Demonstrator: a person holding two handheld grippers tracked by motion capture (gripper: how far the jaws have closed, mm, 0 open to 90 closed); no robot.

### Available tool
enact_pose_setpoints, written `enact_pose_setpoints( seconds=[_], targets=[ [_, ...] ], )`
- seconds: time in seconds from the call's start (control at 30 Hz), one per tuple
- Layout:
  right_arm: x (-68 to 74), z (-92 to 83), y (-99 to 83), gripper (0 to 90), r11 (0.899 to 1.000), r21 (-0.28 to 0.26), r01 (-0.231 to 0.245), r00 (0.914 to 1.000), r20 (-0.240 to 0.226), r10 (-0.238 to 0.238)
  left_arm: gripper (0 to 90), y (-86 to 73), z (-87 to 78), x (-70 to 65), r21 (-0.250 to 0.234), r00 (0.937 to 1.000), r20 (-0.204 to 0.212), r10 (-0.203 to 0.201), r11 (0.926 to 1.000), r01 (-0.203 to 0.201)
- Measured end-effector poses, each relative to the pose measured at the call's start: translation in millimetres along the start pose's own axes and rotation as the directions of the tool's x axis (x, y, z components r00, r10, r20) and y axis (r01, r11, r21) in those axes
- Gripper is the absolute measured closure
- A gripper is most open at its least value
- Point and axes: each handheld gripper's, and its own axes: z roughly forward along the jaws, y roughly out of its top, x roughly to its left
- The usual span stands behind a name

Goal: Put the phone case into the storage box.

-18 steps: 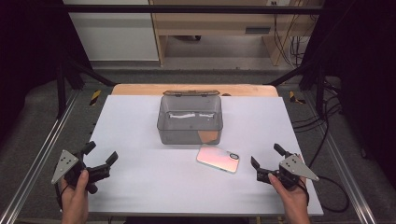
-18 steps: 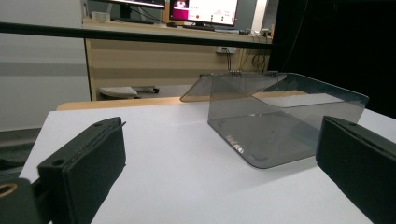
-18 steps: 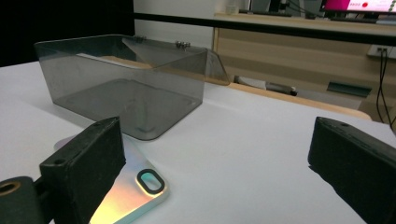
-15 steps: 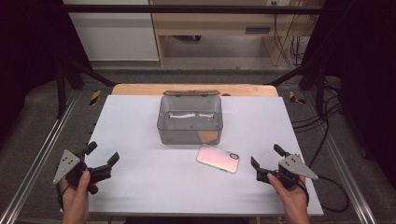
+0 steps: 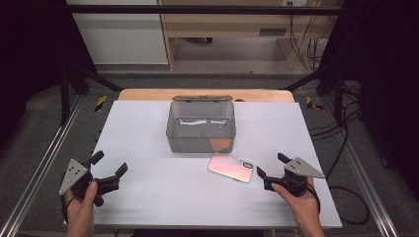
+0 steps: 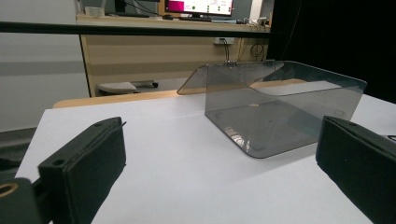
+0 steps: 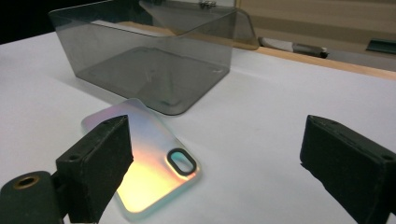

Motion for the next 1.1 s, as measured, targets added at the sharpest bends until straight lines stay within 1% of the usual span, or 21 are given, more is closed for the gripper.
enact_pose_setpoints(
  seconds=[0.07,0.1,0.17,0.27,0.3,0.33,0.37,0.4,0.43,0.47,0.5,0.53,0.67,0.73,0.77,0.8,0.83,0.87,0.97,1.03,1.1],
  targets=[
    [0.9,4.7,3.5,11.1,1.0,0.011,0.007,1.0,-0.005,-0.007,1.6,0.0,-0.1,-0.2,0.001,1.0,-0.005,0.004,1.0,-0.004],
    [0.9,14.9,10.5,12.9,0.998,0.056,0.02,0.9998,-0.001,-0.02,1.6,-0.2,0.6,-1.0,0.004,1.0,0.003,0.006,1.0,-0.006],
    [0.0,20.1,14.1,12.9,0.997,0.074,0.021,0.9998,0.001,-0.022,1.5,-0.1,0.7,-1.2,0.005,1.0,0.003,0.009,0.9999,-0.009],
    [-7.3,41.9,24.2,20.6,0.988,0.15,0.021,0.9994,0.023,-0.025,1.6,-0.2,1.7,-1.7,0.01,0.9999,0.006,0.013,0.9999,-0.013],
    [-9.4,47.8,25.2,26.4,0.986,0.167,0.005,0.9997,0.022,-0.009,1.6,-0.2,1.7,-1.7,0.01,0.9999,0.006,0.013,0.9999,-0.013],
    [-9.4,47.8,25.2,26.4,0.986,0.167,0.005,0.9997,0.022,-0.009,1.6,-0.2,2.0,-1.6,0.012,0.9999,0.007,0.013,0.9998,-0.013],
    [-14.0,59.3,26.3,36.7,0.977,0.213,-0.013,0.9999,0.012,0.01,1.6,-0.3,2.1,-1.6,0.012,0.9999,0.008,0.01,0.9999,-0.011],
    [-14.0,59.3,26.3,36.7,0.977,0.213,-0.013,0.9999,0.012,0.01,1.6,-0.3,2.1,-1.6,0.012,0.9999,0.008,0.01,0.9999,-0.011],
    [-15.6,64.7,25.8,43.5,0.971,0.236,-0.023,0.9997,0.012,0.021,1.6,-0.3,2.0,-1.6,0.013,0.9999,0.007,0.011,0.9999,-0.011],
    [-18.8,74.6,24.4,55.5,0.958,0.286,-0.024,0.9997,0.003,0.025,1.6,-0.3,1.9,-1.5,0.014,0.9999,0.007,0.01,0.9998,-0.011],
    [-19.1,79.1,23.1,63.0,0.953,0.302,-0.015,0.9999,-0.003,0.017,1.6,-0.4,1.9,-1.4,0.014,0.9999,0.007,0.01,0.9998,-0.01],
    [-19.1,79.1,23.1,63.0,0.953,0.302,-0.015,0.9999,-0.003,0.017,1.7,-0.4,1.9,-1.4,0.014,0.9999,0.007,0.01,0.9998,-0.01],
    [-17.7,93.8,17.3,80.2,0.934,0.357,-0.005,0.9998,-0.017,0.012,1.8,-0.6,2.4,-0.9,0.018,1.0,0.005,0.008,0.9998,-0.009],
    [-16.1,102.3,13.1,85.0,0.925,0.381,0.003,0.9994,-0.033,0.01,1.8,-0.6,2.6,-0.9,0.019,0.9999,0.006,0.01,0.9998,-0.011],
    [-16.1,102.3,13.1,85.0,0.925,0.381,0.003,0.9994,-0.033,0.01,1.8,-0.6,2.8,-0.9,0.02,0.9999,0.007,0.011,0.9997,-0.011],
    [-15.2,107.5,10.1,85.8,0.915,0.403,0.015,0.9989,-0.048,0.004,1.9,-0.7,3.0,-1.0,0.021,0.9999,0.008,0.011,0.9997,-0.011],
    [-15.2,107.5,10.1,85.8,0.915,0.403,0.015,0.9989,-0.048,0.004,1.9,-0.8,3.2,-1.0,0.022,0.9999,0.008,0.011,0.9997,-0.011],
    [-12.9,110.2,8.7,86.7,0.91,0.414,0.018,0.998,-0.063,0.009,1.9,-0.8,3.2,-1.0,0.022,0.9999,0.008,0.011,0.9997,-0.011],
    [-10.5,110.8,8.7,87.2,0.91,0.414,0.03,0.9973,-0.074,0.001,1.9,-0.8,3.1,-1.0,0.022,0.9999,0.009,0.011,0.9997,-0.012],
    [-7.5,109.4,9.1,87.8,0.904,0.426,0.034,0.996,-0.089,0.004,1.9,-0.9,3.3,-0.9,0.024,0.9999,0.009,0.011,0.9997,-0.011],
    [-1.7,104.5,9.3,90.0,0.894,0.447,0.045,0.9946,-0.104,0.002,1.9,-1.0,3.4,-1.1,0.024,0.9999,0.009,0.011,0.9996,-0.011]
  ],
)
